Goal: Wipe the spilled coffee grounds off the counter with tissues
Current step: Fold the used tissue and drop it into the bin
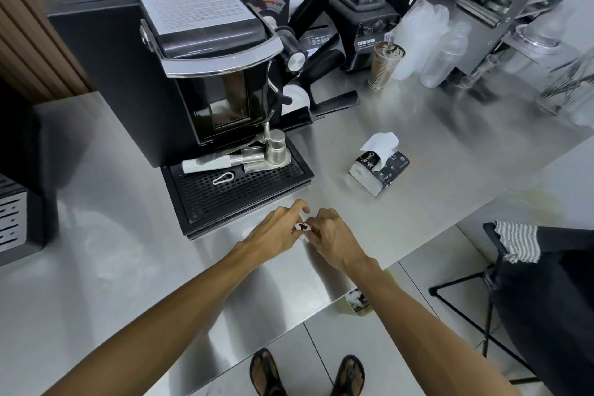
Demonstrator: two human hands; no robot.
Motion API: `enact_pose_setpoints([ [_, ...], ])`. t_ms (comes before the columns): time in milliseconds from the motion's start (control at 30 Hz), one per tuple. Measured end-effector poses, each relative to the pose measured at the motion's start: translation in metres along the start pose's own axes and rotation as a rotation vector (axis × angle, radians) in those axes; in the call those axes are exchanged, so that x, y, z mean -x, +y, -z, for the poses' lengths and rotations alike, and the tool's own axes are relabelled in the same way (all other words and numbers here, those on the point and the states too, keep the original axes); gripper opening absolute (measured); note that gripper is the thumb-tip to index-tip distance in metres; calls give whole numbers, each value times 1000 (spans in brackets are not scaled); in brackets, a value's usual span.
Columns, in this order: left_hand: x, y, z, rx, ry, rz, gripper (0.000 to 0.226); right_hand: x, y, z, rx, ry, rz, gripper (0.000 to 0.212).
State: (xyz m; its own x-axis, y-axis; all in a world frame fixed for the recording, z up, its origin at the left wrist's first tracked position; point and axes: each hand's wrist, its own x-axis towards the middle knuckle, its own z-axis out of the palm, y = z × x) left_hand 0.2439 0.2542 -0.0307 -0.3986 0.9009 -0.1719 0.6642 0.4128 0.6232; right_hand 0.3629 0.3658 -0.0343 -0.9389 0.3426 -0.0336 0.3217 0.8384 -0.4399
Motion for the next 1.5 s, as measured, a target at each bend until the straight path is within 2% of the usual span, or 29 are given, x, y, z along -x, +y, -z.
enact_pose_setpoints([
  [300, -11, 29, -3, 50, -12, -8, 40, 9, 24, 28, -68, -21, 58, 11],
  [533, -28, 89, -26, 147, 16, -52, 36, 39, 72, 68, -64, 11, 29, 10],
  [933, -67, 214, -138, 148, 65, -109, 40, 137, 204, 123, -23, 35, 29, 9],
  [1033, -75, 231, -170, 125, 77, -90, 39, 155, 229, 129, -73, 31, 65, 24],
  [1067, -78, 236, -181, 128, 87, -80, 39, 160, 238, 130, -66, 27, 71, 22],
  [1167, -87, 242, -210, 164, 86, -30, 41, 167, 267, 121, -32, -15, 44, 15],
  [1300, -100, 238, -245, 149, 55, -3, 40, 169, 300, 93, -22, -76, 1, 23],
  [1500, -141, 167, -340, 91, 20, 61, 37, 153, 362, -8, -21, -147, -51, 12],
])
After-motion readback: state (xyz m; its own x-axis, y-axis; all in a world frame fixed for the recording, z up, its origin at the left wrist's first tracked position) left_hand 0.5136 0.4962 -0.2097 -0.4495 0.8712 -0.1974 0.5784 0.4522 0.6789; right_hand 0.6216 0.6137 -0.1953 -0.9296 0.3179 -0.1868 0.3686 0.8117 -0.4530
